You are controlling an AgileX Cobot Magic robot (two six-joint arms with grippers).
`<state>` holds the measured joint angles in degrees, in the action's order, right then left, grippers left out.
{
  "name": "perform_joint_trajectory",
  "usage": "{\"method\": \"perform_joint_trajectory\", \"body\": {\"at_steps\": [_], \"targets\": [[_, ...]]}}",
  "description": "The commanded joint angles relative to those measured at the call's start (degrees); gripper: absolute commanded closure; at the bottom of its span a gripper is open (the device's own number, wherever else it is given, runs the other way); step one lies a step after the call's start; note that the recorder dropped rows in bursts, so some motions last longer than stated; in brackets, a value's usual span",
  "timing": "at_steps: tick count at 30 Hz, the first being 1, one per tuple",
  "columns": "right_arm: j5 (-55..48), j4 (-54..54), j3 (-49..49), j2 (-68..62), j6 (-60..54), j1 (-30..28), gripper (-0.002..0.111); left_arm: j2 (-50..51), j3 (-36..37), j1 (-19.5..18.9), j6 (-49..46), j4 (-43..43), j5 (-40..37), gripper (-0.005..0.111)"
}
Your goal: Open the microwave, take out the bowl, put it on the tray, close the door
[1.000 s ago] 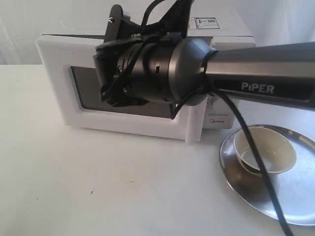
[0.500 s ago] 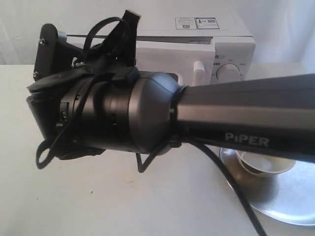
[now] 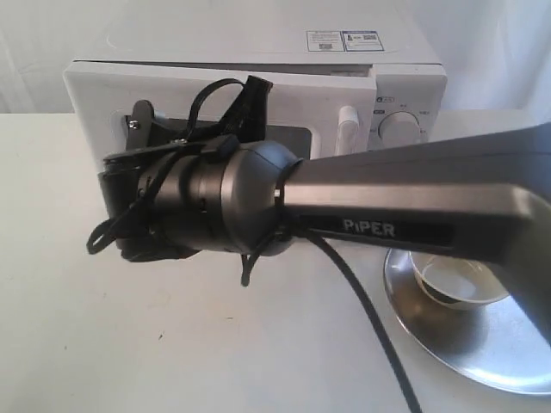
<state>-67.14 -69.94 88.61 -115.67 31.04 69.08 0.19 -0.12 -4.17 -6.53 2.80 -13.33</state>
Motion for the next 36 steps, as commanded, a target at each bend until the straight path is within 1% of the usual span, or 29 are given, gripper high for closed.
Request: {"method": "perform_joint_trajectory", "body": {"at_steps": [1,5,10,13,19,22,24,26,27,30,31,33,36], "targets": [[-2.3,1.4,-0.1,0.0,-0.2,-3.1,0.108,-0.2,0.1,0.2,0.2,-0.2,0.0,0.107],[-2.0,1.4,-0.1,0.0,0.5,-5.2,0.108,-0.2,0.1,0.2,0.2,-0.2,0.0,0.107],[-1.1,1.0,-0.1,0.0,2.6,-10.3,0.108,-0.2,0.1,0.2,0.2,-0.2,0.0,0.107],[2.5,0.6,-0.1,0.0,4.0,-13.1,0.108,-0.2,0.1,0.2,0.2,-0.2,0.0,0.107],[8.0,0.4,-0.1,0.0,6.2,-15.5,0.108,-0.2,0.1,0.2,0.2,-0.2,0.0,0.107],[8.2,-0.4,-0.1,-0.4,7.2,-15.9,0.108,-0.2,0.1,0.2,0.2,-0.2,0.0,0.107],[8.0,1.6,-0.1,-0.4,6.3,-15.4,0.108,-0.2,0.1,0.2,0.2,-0.2,0.0,0.107],[7.3,6.6,-0.1,0.4,0.4,-13.3,0.108,-0.2,0.1,0.2,0.2,-0.2,0.0,0.107],[7.0,10.5,-0.1,2.0,-3.8,-11.3,0.108,-0.2,0.1,0.2,0.2,-0.2,0.0,0.107],[4.8,11.1,-0.1,6.4,-5.3,-7.9,0.108,-0.2,0.1,0.2,0.2,-0.2,0.0,0.107],[3.0,10.8,-0.9,9.6,-5.3,-6.1,0.108,-0.2,0.1,0.2,0.2,-0.2,0.0,0.107],[1.3,10.9,-4.2,15.8,-5.3,-3.9,0.108,-0.2,0.1,0.2,0.2,-0.2,0.0,0.107],[-1.1,10.9,-13.6,27.6,-1.6,-1.3,0.108,-0.2,0.1,0.2,0.2,-0.2,0.0,0.107]]}}
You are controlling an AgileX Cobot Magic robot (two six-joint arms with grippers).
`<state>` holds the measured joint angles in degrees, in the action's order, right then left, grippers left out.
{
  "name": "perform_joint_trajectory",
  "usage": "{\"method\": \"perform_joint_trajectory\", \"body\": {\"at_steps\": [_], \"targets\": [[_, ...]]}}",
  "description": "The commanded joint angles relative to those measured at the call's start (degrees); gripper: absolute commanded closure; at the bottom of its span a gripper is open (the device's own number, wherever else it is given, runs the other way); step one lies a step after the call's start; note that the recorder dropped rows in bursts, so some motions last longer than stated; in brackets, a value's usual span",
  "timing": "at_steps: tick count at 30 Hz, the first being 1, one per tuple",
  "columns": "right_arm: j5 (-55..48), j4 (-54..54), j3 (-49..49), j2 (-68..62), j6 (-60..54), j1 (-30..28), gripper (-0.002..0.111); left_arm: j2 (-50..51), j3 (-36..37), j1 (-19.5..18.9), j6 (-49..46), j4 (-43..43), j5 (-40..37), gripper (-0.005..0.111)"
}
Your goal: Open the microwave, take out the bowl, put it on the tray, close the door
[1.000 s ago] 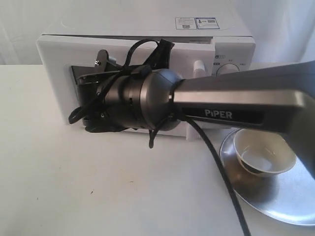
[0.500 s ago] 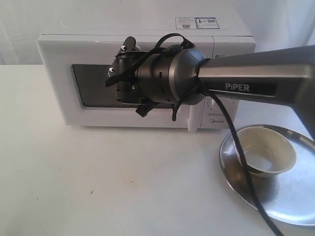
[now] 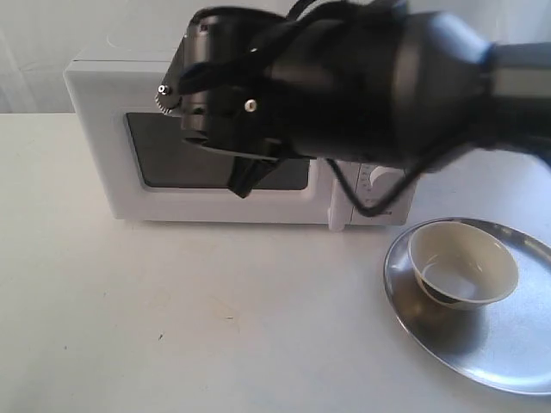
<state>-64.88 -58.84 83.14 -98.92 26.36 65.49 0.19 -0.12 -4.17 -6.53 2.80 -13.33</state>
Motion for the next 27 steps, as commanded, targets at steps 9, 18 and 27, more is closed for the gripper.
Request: {"method": "perform_joint_trajectory", "body": {"at_steps": [9,18,27], "targets": [[12.0,-3.6,-38.7,46.5,27.2,4.3,0.108,-0.2,0.1,0.2,0.2,-0.2,0.0,0.107],[22.4,17.1,-51.8,69.4,30.6,4.3,0.108,-0.2,0.1,0.2,0.2,-0.2,0.0,0.107],[21.9,20.5,-51.9,79.5,30.6,4.3,0.108,-0.2,0.1,0.2,0.3,-0.2,0.0,0.107]]}}
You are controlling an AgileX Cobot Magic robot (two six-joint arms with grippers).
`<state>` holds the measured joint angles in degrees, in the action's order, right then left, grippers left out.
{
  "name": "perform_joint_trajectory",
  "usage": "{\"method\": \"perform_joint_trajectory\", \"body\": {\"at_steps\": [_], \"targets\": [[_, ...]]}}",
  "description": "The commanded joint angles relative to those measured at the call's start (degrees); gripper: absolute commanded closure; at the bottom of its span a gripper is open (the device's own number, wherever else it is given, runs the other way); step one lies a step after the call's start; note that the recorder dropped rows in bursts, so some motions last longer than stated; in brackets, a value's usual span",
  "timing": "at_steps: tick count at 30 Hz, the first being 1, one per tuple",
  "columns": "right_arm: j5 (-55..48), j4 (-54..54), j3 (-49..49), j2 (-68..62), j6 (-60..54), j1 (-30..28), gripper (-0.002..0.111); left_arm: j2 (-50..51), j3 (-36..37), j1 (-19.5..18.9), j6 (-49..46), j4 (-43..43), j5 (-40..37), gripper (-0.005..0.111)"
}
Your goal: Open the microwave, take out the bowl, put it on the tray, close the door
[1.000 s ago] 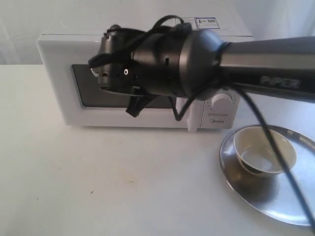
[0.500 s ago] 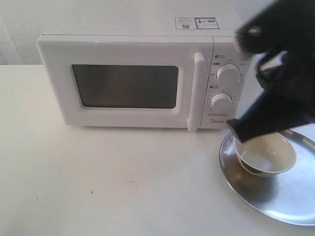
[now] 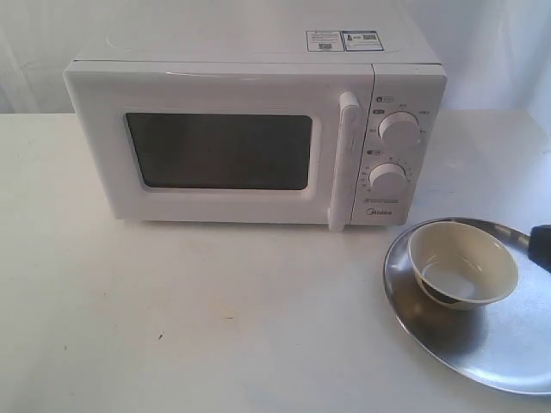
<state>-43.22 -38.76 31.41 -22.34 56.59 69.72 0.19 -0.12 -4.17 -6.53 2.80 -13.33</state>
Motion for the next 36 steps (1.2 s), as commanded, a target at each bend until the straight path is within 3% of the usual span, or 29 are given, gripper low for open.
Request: {"method": "perform_joint_trajectory", "body": {"at_steps": [1,14,20,28,31,36], "targets": [[0.3,0.4,-0.2,3.4,0.4,0.0,0.108,-0.2,0.1,0.2,0.3,-0.2,0.0,0.107],[-0.2,0.3,-0.2,7.2,0.4,-1.9,0.108,-0.2,0.1,0.2,0.3,-0.2,0.0,0.107],[-5.6,8.6,-2.3,13.9,0.4,-17.3,0.108,-0.2,0.1,0.2,0.3,-0.2,0.0,0.107],[-2.4,45.2,-10.5,22.3,0.4,-44.6,0.108,-0.2,0.1,0.2,0.3,-0.2,0.0,0.107],[6.0,51.9,-14.7,22.3,0.4,-49.0,0.108,-0.2,0.1,0.2,0.3,-0.2,0.0,0.107],[33.8,51.6,-25.8,22.3,0.0,-49.7,0.108,-0.2,0.1,0.2,0.3,-0.2,0.0,0.107]]}}
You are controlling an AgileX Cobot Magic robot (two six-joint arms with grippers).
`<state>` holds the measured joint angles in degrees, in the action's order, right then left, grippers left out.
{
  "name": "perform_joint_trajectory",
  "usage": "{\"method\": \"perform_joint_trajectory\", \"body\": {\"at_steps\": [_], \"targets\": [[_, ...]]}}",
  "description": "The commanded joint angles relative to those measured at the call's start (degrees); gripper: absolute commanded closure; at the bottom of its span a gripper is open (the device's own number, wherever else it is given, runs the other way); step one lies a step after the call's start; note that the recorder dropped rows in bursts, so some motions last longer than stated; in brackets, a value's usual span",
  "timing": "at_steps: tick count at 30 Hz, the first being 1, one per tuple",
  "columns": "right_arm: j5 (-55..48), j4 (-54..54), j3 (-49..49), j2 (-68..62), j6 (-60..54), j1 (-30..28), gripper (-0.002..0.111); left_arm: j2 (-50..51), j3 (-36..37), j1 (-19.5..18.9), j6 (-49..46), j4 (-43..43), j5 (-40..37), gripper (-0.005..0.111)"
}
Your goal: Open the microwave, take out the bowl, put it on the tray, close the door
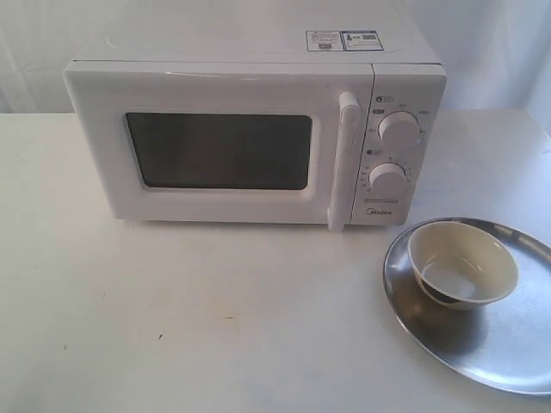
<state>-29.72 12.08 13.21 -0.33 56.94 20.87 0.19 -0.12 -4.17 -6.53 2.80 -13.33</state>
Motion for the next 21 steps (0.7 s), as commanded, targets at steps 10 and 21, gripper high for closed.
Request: {"method": "perform_joint_trajectory", "body": {"at_steps": [10,21], "targets": [[18.9,-20.5,-13.2,0.3,-0.4,-0.8,0.108,-0.2,0.1,0.2,0.3,-0.2,0.0,0.107],[15.0,-20.4,-13.2,0.3,-44.7,1.8,0.108,-0.2,0.1,0.2,0.3,-0.2,0.0,0.107]]}}
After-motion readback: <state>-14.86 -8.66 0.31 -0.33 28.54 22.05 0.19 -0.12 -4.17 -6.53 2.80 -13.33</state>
